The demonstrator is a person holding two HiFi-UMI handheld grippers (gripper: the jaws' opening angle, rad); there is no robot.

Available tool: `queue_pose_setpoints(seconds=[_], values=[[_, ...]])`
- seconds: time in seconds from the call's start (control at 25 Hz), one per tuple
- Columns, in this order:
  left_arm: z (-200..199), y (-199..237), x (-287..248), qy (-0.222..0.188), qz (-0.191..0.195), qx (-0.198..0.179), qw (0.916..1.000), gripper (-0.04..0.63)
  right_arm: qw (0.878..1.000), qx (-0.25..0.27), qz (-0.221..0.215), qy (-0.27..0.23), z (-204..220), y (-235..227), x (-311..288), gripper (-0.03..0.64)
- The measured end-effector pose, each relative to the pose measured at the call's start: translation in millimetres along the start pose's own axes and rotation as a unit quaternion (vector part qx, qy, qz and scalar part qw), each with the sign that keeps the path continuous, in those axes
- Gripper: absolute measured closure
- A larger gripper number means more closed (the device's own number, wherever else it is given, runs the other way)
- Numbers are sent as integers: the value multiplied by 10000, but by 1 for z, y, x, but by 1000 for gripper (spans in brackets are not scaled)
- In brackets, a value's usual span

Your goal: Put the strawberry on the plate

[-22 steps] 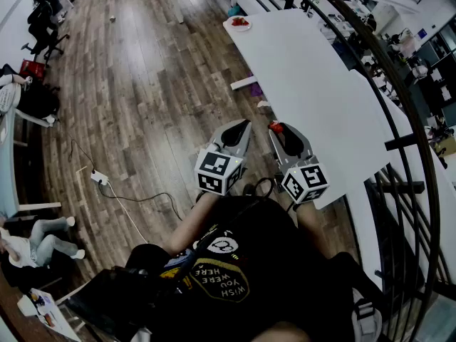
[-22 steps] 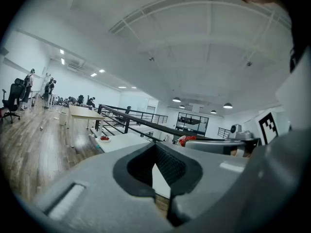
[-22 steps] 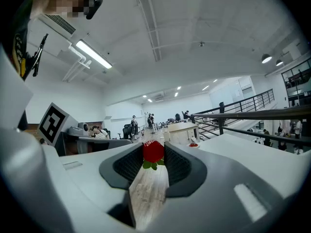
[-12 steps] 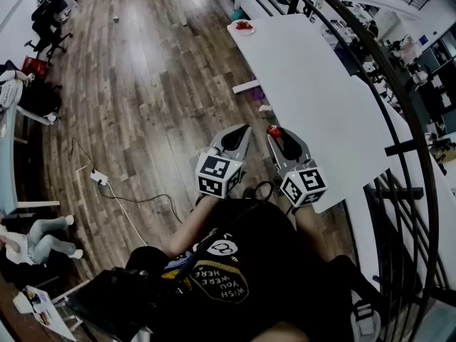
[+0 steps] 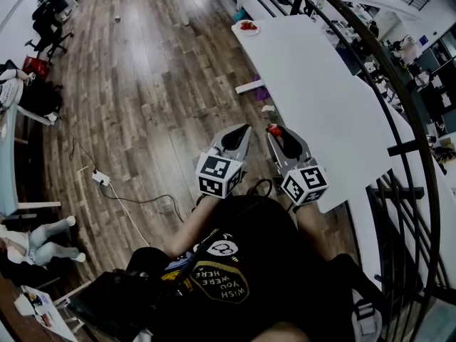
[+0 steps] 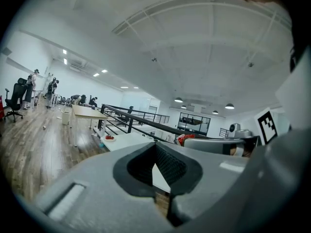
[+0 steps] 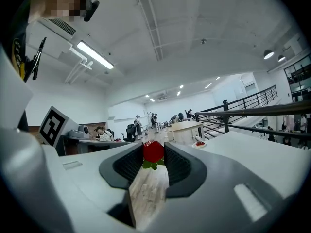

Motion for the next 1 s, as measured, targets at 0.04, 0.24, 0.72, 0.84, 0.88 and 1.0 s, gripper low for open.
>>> queue_pose_setpoints(seconds=[0.04,0.24,0.72,0.84,0.88,1.0], values=[[-1,3,3,-13,11,4,10000,594,10000,12,6,15,1,3,-2,480],[6,12,13,82,98,103,9999,594,10000,-67,-31,-21,6,20,-5,480],[20,29,-5,332,121,282,9990,593,9993,-205,-230,209,18,16,-33,480],[13,35,-23,322,137,204,9992,594,9993,-188,-267,173,12,4,-49,480],[9,36,-30,284,130,159,9994,594,9993,-178,-277,148,9,-2,-53,480],[-2,42,-57,110,56,95,9999,594,9993,-175,-319,97,1,-23,-69,480]])
Point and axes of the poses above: the fingertips, and each gripper's own axes: x backward along the fingers, y to its left, z out of its underside, the point moved 3 cm from there along x, backward along the fingers, and after that the axes turned 10 degrees about -y, right-handed, at the moved point
